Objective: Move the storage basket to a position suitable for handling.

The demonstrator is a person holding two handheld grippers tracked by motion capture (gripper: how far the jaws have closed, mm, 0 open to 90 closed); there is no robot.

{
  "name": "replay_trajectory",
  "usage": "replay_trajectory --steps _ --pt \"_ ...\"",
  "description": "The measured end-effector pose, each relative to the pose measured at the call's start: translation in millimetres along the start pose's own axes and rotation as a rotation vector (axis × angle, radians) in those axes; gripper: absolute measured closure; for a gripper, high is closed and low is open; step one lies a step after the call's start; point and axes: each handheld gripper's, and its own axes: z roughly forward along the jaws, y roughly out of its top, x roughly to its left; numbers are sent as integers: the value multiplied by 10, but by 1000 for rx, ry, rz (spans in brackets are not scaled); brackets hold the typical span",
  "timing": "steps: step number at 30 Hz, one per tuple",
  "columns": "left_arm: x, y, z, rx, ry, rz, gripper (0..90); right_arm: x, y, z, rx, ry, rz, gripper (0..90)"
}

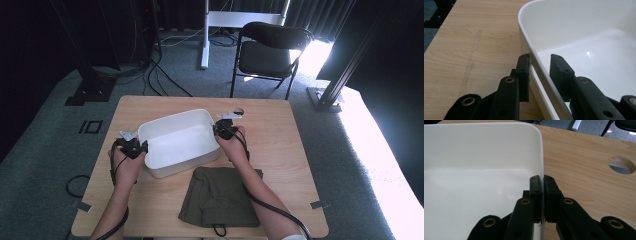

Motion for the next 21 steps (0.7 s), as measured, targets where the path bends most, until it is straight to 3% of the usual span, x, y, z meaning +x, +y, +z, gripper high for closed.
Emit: replay_trajectory --steps 21 --pt "-213 164 223 7 -40 39 722 -283 -13 -79 10 -27 44 867"
